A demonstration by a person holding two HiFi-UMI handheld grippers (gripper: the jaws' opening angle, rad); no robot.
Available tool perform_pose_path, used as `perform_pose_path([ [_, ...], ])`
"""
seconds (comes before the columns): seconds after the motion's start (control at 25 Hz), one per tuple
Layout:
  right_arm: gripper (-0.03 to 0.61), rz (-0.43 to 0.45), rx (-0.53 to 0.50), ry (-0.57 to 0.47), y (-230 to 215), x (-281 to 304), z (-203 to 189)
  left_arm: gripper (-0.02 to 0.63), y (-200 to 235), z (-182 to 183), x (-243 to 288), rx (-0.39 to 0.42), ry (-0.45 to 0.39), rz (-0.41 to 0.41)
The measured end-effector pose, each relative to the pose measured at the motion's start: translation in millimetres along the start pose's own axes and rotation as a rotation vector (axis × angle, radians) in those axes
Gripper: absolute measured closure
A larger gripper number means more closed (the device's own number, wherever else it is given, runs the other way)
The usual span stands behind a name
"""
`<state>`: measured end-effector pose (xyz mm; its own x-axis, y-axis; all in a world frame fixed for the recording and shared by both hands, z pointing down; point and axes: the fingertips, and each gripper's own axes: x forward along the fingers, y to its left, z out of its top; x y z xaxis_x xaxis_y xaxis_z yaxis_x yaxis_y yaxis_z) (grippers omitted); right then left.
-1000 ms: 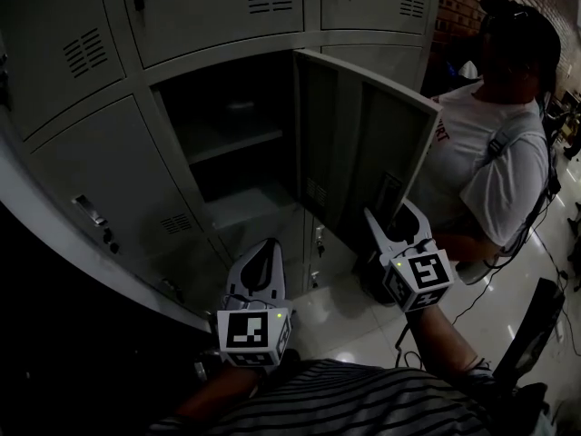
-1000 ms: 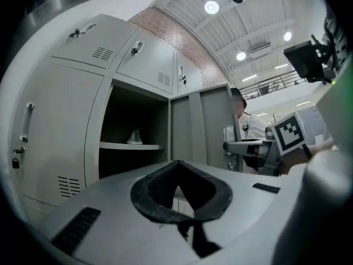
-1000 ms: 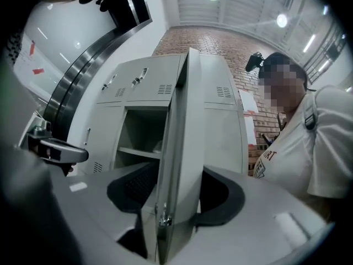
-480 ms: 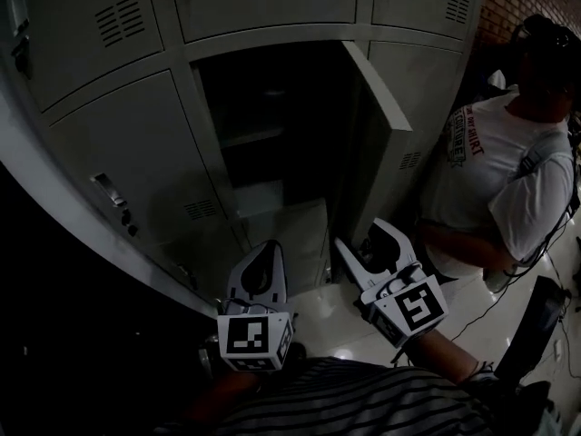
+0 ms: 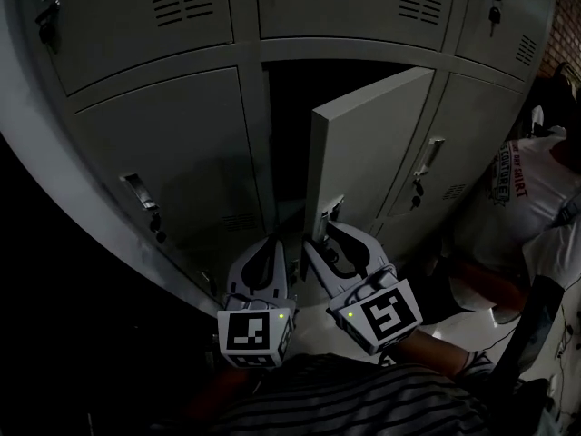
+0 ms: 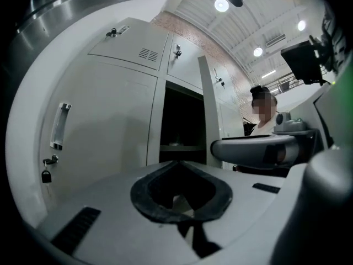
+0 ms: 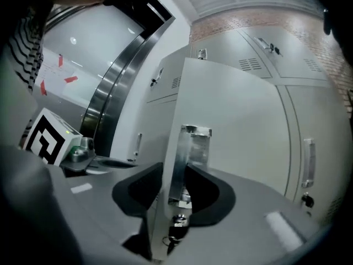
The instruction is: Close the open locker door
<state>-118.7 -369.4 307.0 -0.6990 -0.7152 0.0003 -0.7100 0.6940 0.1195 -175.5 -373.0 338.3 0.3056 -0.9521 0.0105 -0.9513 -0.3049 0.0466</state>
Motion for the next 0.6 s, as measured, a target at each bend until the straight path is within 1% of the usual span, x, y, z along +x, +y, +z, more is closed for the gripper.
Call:
perform_pose_path([
  [0.12,0.44,0.0,0.0,-0.008,-3,32,-2,0.609,23,0,14,0.001,-0.007,0.02],
  [0.28,0.446,0.005,-0.003,-0.008,-11,68,-4,0.609,46,1,33,0.012,-0.043,0.036],
  [0.36,0.465,0.004,-0.014,-0.007,-15,83,-6,0.609,51,0,41,0.018,-0.041,0.03],
  [0.44,0.466,0.003,-0.027,-0.009,-21,97,-8,0.609,56,-1,50,0.018,-0.041,0.026],
  [0.52,0.48,-0.003,-0.013,-0.005,-27,108,-8,0.609,59,0,57,0.017,-0.043,0.026],
  [0.6,0.489,-0.013,0.008,-0.004,-33,116,-8,0.609,59,0,62,0.013,-0.025,0.02],
])
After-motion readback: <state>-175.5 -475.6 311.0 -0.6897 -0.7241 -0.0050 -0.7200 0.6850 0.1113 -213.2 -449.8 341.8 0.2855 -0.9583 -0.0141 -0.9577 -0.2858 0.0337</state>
